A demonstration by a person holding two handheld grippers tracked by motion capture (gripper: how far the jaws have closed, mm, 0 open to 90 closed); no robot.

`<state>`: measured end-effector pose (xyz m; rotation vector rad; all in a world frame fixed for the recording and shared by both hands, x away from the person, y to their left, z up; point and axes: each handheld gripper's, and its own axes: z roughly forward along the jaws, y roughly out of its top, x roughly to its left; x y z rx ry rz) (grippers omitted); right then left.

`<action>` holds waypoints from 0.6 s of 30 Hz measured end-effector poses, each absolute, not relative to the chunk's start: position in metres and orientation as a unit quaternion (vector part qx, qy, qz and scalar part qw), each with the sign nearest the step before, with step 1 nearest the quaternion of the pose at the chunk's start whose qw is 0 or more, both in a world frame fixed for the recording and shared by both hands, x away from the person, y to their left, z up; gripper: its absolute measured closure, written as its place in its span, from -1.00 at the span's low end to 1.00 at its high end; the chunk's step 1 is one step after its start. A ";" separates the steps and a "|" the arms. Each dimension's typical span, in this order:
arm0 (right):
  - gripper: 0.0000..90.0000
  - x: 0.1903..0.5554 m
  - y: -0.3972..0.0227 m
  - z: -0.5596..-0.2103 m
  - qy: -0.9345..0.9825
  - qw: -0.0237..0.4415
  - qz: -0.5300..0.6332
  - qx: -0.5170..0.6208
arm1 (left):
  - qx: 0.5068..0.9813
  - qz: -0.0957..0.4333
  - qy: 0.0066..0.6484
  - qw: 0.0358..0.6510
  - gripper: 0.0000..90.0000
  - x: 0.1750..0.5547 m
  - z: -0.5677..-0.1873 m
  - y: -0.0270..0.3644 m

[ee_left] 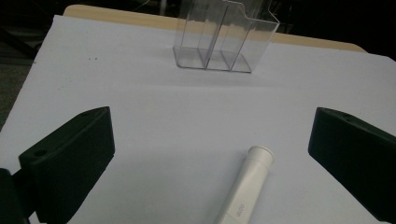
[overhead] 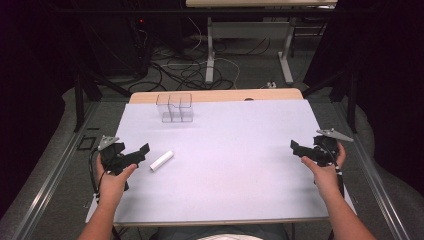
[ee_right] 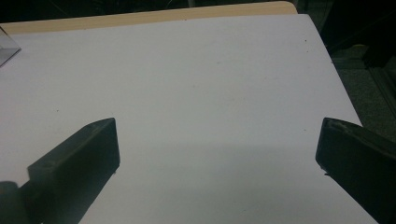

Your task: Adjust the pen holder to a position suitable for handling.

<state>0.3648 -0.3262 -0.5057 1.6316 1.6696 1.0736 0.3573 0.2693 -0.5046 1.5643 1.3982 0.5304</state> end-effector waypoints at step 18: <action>-1.00 0.352 -0.322 -0.505 0.629 0.295 0.397 0.600 | 0.646 0.204 0.563 0.473 -0.99 0.387 -0.478 0.244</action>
